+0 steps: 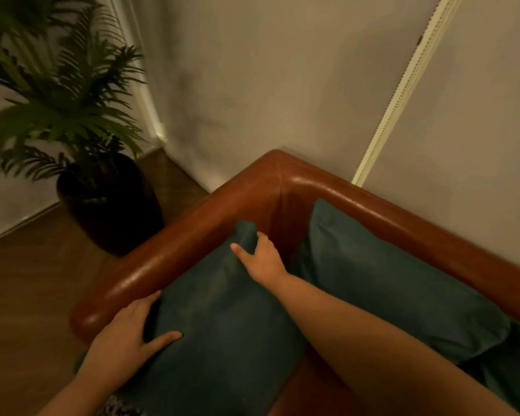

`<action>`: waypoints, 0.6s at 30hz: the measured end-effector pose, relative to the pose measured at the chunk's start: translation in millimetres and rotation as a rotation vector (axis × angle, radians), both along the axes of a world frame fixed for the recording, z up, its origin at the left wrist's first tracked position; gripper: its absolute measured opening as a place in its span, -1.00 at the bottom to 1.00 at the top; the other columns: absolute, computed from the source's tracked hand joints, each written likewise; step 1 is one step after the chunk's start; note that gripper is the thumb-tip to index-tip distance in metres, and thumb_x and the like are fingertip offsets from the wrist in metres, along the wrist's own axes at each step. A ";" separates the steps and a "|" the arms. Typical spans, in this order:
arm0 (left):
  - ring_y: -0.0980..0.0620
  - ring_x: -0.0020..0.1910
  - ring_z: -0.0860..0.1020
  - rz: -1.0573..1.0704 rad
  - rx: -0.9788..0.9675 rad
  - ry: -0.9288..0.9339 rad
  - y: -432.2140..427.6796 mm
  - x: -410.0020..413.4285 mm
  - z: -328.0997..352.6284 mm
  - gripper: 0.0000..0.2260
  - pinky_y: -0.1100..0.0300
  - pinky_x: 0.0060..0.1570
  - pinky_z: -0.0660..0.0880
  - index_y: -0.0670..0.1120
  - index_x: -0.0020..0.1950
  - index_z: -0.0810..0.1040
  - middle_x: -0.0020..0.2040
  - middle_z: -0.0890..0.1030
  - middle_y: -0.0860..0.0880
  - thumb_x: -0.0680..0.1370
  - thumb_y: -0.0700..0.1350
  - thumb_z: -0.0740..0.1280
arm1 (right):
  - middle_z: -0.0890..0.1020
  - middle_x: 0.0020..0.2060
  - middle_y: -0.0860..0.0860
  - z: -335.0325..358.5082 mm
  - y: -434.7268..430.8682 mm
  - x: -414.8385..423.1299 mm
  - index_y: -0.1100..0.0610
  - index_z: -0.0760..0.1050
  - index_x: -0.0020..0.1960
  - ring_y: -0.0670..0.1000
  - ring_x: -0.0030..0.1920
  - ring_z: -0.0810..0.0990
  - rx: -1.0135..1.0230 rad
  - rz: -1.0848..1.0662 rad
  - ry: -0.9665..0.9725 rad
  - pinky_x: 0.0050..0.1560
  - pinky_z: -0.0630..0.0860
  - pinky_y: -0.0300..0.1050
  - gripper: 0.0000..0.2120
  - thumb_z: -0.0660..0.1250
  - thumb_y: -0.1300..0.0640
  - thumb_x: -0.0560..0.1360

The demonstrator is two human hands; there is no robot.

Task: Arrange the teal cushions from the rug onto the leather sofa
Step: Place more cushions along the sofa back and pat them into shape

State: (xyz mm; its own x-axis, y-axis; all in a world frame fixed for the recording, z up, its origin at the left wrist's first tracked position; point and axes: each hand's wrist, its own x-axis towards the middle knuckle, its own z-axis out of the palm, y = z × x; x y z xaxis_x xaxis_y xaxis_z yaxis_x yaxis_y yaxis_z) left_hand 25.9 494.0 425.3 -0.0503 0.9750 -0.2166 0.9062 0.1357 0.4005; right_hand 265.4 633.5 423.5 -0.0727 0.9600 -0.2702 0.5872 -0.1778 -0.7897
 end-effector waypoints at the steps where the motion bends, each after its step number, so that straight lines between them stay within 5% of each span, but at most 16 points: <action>1: 0.13 0.35 0.36 0.034 -0.027 -0.012 -5.1 -4.9 0.2 -0.05 0.17 0.26 0.41 0.12 0.48 0.21 0.41 0.36 0.14 0.20 0.58 0.15 | 0.37 0.39 0.18 0.4 6.9 -7.4 0.24 0.16 0.49 0.18 0.41 0.32 -0.034 -0.023 0.003 0.40 0.29 0.04 -0.20 0.33 -0.22 0.48; 7: 0.01 0.38 0.37 0.145 -0.211 -0.074 -23.3 -22.2 -9.1 0.06 0.18 0.30 0.32 0.01 0.51 0.11 0.45 0.33 -0.03 0.15 0.45 0.37 | 0.33 0.39 0.23 -5.5 23.4 -13.9 0.29 0.17 0.46 0.23 0.39 0.34 -0.126 -0.076 -0.103 0.35 0.31 0.02 -0.31 0.29 -0.12 0.54; 14: 0.13 0.09 0.58 0.156 0.051 0.089 -35.3 1.8 -4.5 -0.68 0.15 0.06 0.42 0.23 0.17 0.53 0.10 0.64 0.13 0.46 0.28 0.27 | 0.47 0.19 0.23 -7.1 1.0 -1.2 0.31 0.35 0.20 0.19 0.20 0.46 0.098 0.063 -0.340 0.12 0.39 -0.01 -0.65 0.11 0.01 0.64; 18: 0.12 -0.08 0.62 0.176 0.105 0.160 -44.2 13.7 11.4 -0.90 0.16 -0.07 0.37 0.25 -0.10 0.53 -0.09 0.68 0.12 0.53 0.19 0.25 | 0.53 0.06 0.22 -1.0 -9.4 8.1 0.31 0.39 0.08 0.21 0.08 0.51 0.192 0.037 -0.300 0.02 0.42 0.03 -0.68 0.07 0.04 0.66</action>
State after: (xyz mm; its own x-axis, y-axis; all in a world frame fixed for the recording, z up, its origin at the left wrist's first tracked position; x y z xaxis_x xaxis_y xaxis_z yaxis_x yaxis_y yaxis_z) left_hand 39.6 449.8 436.7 -0.2469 0.9648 -0.0907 0.9252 0.2625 0.2740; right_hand 273.4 624.1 422.4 -0.0532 0.9936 -0.0997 0.8011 -0.0171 -0.5983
